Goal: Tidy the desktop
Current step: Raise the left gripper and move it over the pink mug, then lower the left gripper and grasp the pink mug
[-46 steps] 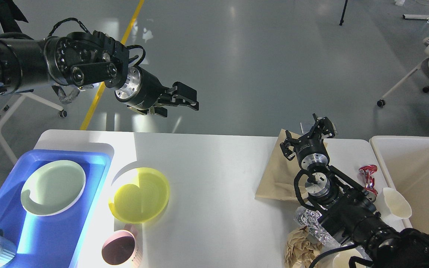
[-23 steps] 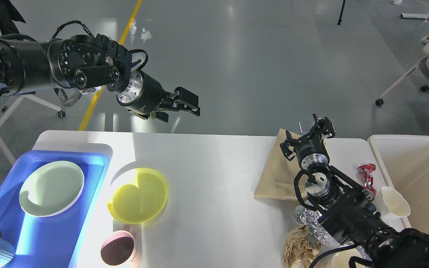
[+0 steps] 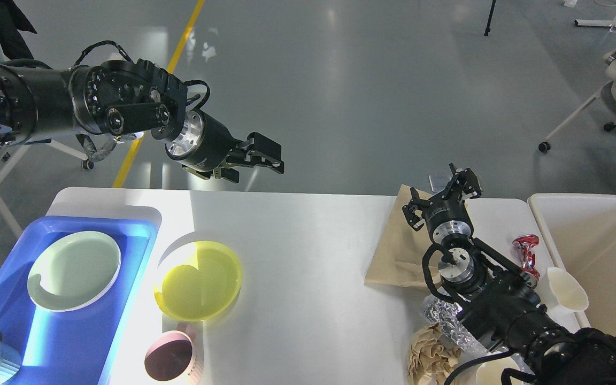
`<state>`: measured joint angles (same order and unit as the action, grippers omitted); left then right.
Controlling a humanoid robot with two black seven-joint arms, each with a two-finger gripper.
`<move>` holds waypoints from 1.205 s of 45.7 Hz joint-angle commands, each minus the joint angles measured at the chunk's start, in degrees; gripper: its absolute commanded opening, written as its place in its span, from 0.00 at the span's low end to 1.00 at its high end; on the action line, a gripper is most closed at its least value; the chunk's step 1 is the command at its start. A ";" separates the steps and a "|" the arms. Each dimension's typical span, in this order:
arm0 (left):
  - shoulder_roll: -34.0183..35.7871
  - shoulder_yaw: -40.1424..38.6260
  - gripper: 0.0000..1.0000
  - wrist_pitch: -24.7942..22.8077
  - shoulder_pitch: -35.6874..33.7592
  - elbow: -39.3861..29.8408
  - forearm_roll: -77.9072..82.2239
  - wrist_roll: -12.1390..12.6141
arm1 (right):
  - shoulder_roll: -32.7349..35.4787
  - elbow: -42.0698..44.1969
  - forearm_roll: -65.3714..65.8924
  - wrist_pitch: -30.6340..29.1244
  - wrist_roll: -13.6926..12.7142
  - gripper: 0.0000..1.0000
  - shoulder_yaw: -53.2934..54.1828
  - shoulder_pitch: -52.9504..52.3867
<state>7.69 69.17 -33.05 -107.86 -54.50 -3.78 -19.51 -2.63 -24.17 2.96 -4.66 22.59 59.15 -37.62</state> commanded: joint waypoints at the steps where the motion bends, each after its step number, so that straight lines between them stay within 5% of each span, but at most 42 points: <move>1: -0.04 0.00 1.00 0.00 0.02 0.00 0.00 0.00 | -0.01 0.00 0.03 0.00 0.00 1.00 0.00 0.00; 8: -0.04 0.00 1.00 -0.44 0.11 -0.26 0.00 -0.27 | -0.01 0.00 -0.06 -0.09 0.00 1.00 0.00 0.00; 29: -0.74 -0.80 1.00 -11.85 1.60 -1.23 0.08 -0.01 | -0.01 -0.09 -0.06 0.00 0.00 1.00 0.00 0.00; 34: -2.59 0.96 1.00 -14.50 2.13 -2.98 4.20 2.19 | -0.01 -0.09 -0.06 0.00 0.00 1.00 0.00 0.00; 48: -3.20 5.27 0.99 -9.23 4.41 -15.71 18.10 5.53 | -0.01 -0.09 0.03 -0.09 0.00 1.00 0.00 0.00; 55: -3.12 5.80 0.99 -8.96 4.41 -20.29 19.94 12.29 | -0.01 -0.09 0.03 0.00 0.00 1.00 0.00 0.00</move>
<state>4.50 74.58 -42.22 -103.47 -71.71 14.56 -12.25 -2.63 -24.27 2.96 -4.69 22.59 59.15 -37.62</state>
